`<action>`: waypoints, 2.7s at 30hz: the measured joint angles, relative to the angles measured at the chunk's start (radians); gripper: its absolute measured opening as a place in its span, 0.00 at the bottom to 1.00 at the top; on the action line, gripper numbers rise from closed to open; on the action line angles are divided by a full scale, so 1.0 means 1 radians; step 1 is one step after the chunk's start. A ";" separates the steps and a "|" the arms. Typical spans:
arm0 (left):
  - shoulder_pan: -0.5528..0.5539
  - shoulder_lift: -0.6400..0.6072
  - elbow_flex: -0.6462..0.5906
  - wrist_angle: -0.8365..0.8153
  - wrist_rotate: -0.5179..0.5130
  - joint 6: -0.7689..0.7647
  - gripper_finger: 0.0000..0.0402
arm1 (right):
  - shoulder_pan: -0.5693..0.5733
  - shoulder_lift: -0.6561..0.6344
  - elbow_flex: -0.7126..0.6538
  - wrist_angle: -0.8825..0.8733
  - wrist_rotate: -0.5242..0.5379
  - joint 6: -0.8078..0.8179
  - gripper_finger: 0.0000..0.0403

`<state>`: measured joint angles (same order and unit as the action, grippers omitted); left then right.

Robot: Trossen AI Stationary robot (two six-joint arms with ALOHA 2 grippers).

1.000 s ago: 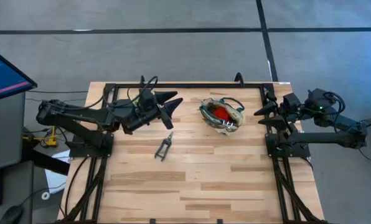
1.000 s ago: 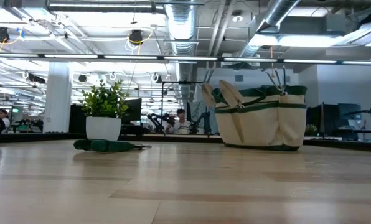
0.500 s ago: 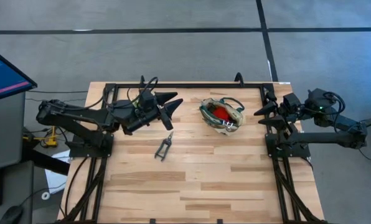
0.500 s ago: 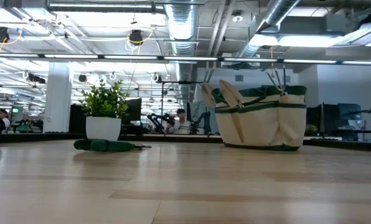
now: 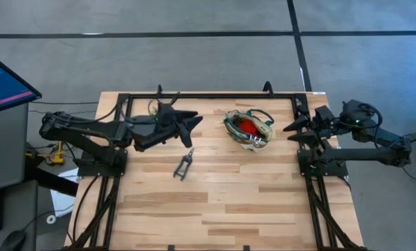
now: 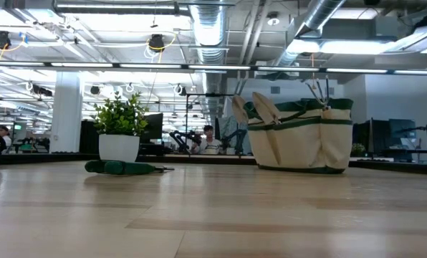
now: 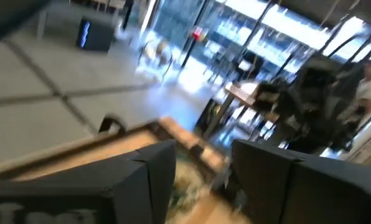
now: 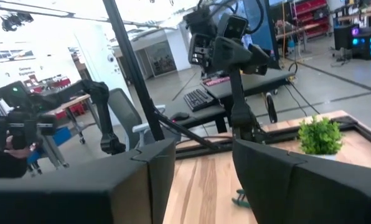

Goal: Pick & Place Garden tools in Gardening bag
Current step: Put the shear scissor into the gardening bag

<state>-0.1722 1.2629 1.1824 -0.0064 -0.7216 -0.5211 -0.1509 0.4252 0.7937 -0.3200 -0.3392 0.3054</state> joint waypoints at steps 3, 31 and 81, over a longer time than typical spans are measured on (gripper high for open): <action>0.000 -0.010 -0.001 -0.118 0.025 -0.094 0.33 | 0.000 0.000 0.000 -0.019 0.000 0.000 0.38; 0.007 -0.016 -0.065 -0.550 0.222 -0.458 0.06 | 0.000 0.000 0.000 -0.100 0.000 0.000 0.38; 0.072 0.260 -0.104 -0.197 0.677 -0.624 0.00 | -0.002 0.002 0.000 -0.163 0.086 -0.001 0.38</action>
<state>-0.0998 1.5227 1.0785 -0.2029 -0.0446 -1.1451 -0.1530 0.4271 0.7933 -0.4828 -0.2531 0.3042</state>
